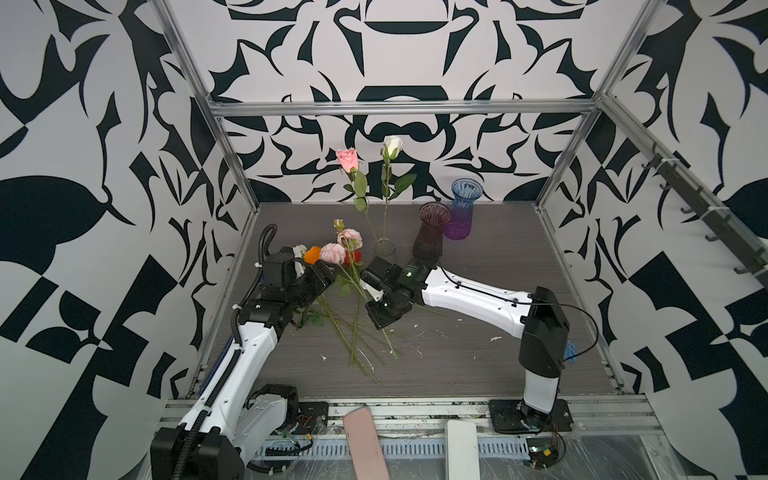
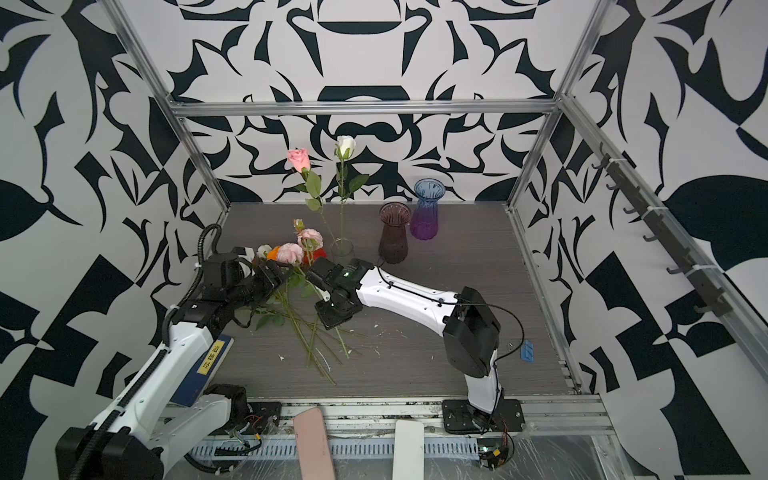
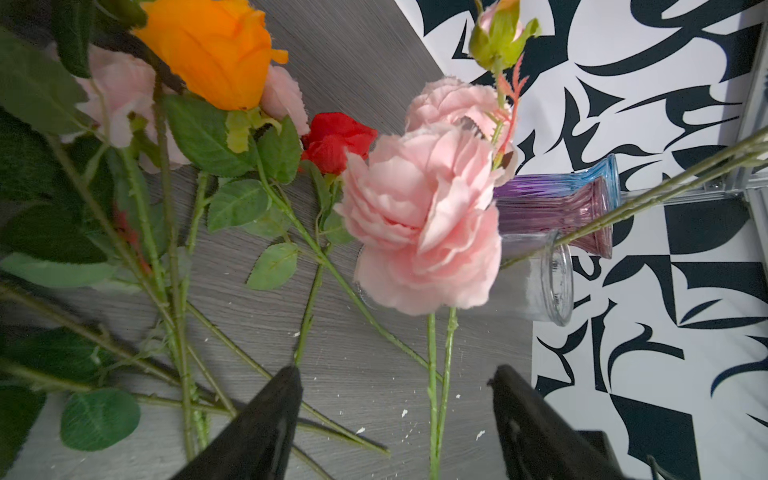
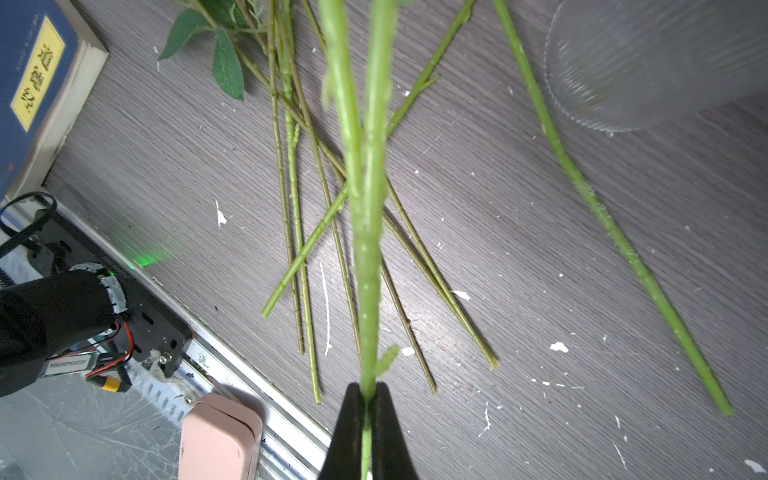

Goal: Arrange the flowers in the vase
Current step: 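Grasp a pink rose spray below its blooms with the left gripper, then pull the pink spray out with the left gripper while the right holds stems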

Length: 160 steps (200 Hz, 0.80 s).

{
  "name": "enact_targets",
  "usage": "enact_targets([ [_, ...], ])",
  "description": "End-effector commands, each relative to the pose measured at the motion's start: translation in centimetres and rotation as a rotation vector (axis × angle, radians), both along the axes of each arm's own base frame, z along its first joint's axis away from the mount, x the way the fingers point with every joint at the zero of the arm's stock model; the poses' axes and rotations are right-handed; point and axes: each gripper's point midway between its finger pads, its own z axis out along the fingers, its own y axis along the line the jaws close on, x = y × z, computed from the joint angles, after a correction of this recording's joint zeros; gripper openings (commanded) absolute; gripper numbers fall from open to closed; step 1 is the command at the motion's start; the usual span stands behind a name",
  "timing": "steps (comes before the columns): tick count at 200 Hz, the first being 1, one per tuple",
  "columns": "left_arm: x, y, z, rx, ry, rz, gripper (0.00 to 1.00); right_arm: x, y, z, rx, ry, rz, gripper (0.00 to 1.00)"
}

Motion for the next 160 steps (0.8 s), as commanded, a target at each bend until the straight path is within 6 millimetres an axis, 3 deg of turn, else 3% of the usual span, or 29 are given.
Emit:
enact_targets([
  [1,0.3,-0.9,1.1,-0.051,-0.024,-0.034,0.76,0.2,0.9,3.5,0.085,-0.040,0.012,0.01],
  [78,1.6,-2.9,1.9,-0.130,-0.009,-0.122,0.77,0.4,1.5,5.2,0.140,-0.054,0.002,0.01],
  [160,2.0,-3.5,2.0,-0.164,-0.004,-0.150,0.72,0.4,2.6,6.1,0.187,-0.046,0.007,0.01],
])
